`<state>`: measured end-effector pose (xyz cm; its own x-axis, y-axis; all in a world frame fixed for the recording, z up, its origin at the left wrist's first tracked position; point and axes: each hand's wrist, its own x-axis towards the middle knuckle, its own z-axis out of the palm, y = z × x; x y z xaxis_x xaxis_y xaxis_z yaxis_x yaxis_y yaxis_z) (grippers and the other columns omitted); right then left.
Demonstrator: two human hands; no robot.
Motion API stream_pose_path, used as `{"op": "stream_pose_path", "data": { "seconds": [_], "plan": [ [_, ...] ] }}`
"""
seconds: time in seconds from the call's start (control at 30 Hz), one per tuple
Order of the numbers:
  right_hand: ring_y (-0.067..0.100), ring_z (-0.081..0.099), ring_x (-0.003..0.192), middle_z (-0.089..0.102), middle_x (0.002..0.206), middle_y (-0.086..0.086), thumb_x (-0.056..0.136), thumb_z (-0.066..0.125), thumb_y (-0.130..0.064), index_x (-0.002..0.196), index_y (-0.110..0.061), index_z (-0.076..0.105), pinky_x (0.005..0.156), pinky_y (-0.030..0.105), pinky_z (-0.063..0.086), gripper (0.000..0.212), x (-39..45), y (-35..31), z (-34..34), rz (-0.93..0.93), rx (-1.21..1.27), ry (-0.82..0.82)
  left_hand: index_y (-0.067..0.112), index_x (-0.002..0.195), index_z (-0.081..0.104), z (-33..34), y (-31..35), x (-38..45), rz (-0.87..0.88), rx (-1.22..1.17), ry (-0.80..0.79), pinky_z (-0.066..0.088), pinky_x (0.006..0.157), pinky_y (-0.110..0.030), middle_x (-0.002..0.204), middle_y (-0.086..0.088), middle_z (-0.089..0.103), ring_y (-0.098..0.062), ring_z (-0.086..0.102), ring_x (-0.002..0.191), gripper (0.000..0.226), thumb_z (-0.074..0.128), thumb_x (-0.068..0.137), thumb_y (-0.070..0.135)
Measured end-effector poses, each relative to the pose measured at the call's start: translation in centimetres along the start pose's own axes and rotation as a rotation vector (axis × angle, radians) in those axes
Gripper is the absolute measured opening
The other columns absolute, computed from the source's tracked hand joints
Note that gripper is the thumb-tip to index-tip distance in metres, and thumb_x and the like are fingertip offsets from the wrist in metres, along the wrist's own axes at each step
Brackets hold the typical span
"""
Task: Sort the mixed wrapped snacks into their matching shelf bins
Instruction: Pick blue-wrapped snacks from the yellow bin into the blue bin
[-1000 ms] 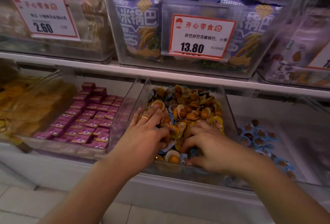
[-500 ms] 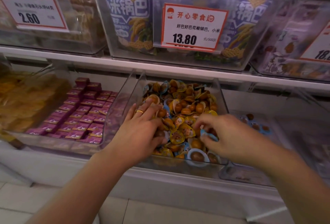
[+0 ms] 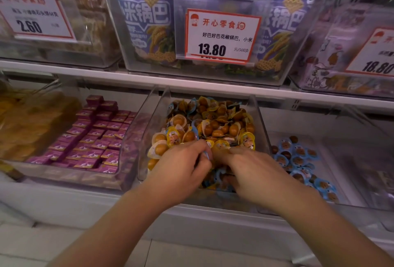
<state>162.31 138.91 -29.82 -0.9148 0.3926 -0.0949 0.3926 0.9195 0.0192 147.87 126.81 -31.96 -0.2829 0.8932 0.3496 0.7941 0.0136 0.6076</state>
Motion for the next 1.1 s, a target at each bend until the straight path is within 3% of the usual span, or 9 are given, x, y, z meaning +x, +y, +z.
{"op": "stream_pose_path", "data": {
  "seconds": [0.13, 0.33, 0.47, 0.57, 0.67, 0.73, 0.83, 1.0, 1.1],
  "plan": [
    [0.025, 0.042, 0.127, 0.042, 0.138, -0.001, 0.091, 0.062, -0.036, 0.142, -0.036, 0.042, 0.088, 0.044, 0.052, 0.055, 0.6, 0.0, 0.6, -0.008, -0.012, -0.019, 0.028, 0.091, 0.062, 0.0, -0.5, 0.1, 0.025, 0.242, -0.188, 0.046, 0.077, -0.033, 0.087, 0.01, 0.058, -0.011, 0.056, 0.085, 0.018, 0.052, 0.084, 0.04],
    [0.025, 0.046, 0.118, 0.045, 0.124, 0.0, 0.089, 0.07, -0.035, 0.134, -0.034, 0.054, 0.085, 0.043, 0.051, 0.048, 1.1, 0.1, 0.3, -0.045, -0.031, -0.086, 0.033, 0.095, 0.063, -0.5, -1.2, 0.4, -0.02, 0.305, -0.222, 0.045, 0.084, -0.035, 0.095, 0.012, 0.059, -0.014, 0.055, 0.095, 0.02, 0.064, 0.083, 0.05],
    [0.023, 0.048, 0.109, 0.04, 0.12, -0.002, 0.089, 0.071, -0.027, 0.124, -0.032, 0.061, 0.08, 0.043, 0.052, 0.037, 1.1, 0.1, 0.3, -0.057, -0.045, -0.123, 0.035, 0.104, 0.058, -0.4, -1.5, 0.5, -0.041, 0.432, -0.095, 0.045, 0.082, -0.036, 0.102, 0.01, 0.061, -0.017, 0.058, 0.097, 0.02, 0.062, 0.084, 0.036],
    [0.024, 0.044, 0.112, 0.036, 0.119, 0.0, 0.089, 0.069, -0.024, 0.131, -0.029, 0.06, 0.079, 0.039, 0.048, 0.043, 1.7, 0.1, 0.6, -0.039, -0.063, -0.169, 0.033, 0.105, 0.06, -0.7, -2.1, 0.8, -0.039, 0.524, -0.014, 0.04, 0.085, -0.037, 0.102, 0.008, 0.063, -0.02, 0.059, 0.097, 0.022, 0.057, 0.083, 0.029],
    [0.023, 0.041, 0.102, 0.026, 0.106, 0.0, 0.089, 0.067, -0.024, 0.135, -0.029, 0.056, 0.076, 0.04, 0.045, 0.047, 2.6, -0.2, 0.4, -0.028, -0.051, -0.211, 0.031, 0.099, 0.062, -0.5, -2.1, 0.6, -0.033, 0.457, 0.01, 0.041, 0.081, -0.038, 0.096, 0.009, 0.062, -0.02, 0.06, 0.09, 0.016, 0.06, 0.083, 0.028],
    [0.023, 0.044, 0.095, 0.029, 0.11, 0.001, 0.088, 0.069, -0.025, 0.132, -0.029, 0.057, 0.076, 0.044, 0.051, 0.046, 2.9, -0.3, 0.3, -0.032, -0.053, -0.224, 0.031, 0.096, 0.063, -0.5, -2.1, 0.4, -0.033, 0.369, 0.033, 0.043, 0.08, -0.039, 0.093, 0.011, 0.062, -0.017, 0.06, 0.087, 0.014, 0.063, 0.082, 0.026],
    [0.02, 0.046, 0.083, 0.026, 0.106, -0.003, 0.085, 0.072, -0.034, 0.123, -0.037, 0.053, 0.066, 0.038, 0.046, 0.042, 2.6, 0.0, 0.2, -0.063, 0.005, -0.206, 0.032, 0.095, 0.062, -1.0, -2.2, 0.3, -0.051, 0.212, 0.056, 0.047, 0.083, -0.04, 0.094, 0.014, 0.063, -0.01, 0.059, 0.088, 0.013, 0.062, 0.084, 0.026],
    [0.019, 0.05, 0.083, 0.025, 0.104, -0.006, 0.084, 0.069, -0.04, 0.11, -0.043, 0.044, 0.065, 0.038, 0.047, 0.036, 2.1, 0.5, 0.0, -0.091, 0.045, -0.181, 0.036, 0.093, 0.06, -1.2, -1.9, 0.3, -0.059, 0.145, 0.092, 0.047, 0.087, -0.043, 0.094, 0.017, 0.061, -0.006, 0.058, 0.09, 0.011, 0.058, 0.085, 0.031],
    [0.019, 0.052, 0.083, 0.03, 0.108, -0.006, 0.086, 0.066, -0.042, 0.106, -0.041, 0.046, 0.064, 0.039, 0.047, 0.028, 2.0, 0.5, 0.1, -0.095, 0.103, -0.105, 0.04, 0.091, 0.057, -1.1, -1.7, 0.3, -0.062, 0.111, 0.112, 0.048, 0.08, -0.028, 0.093, 0.018, 0.059, -0.002, 0.057, 0.088, 0.015, 0.063, 0.087, 0.027]
  ]
}}
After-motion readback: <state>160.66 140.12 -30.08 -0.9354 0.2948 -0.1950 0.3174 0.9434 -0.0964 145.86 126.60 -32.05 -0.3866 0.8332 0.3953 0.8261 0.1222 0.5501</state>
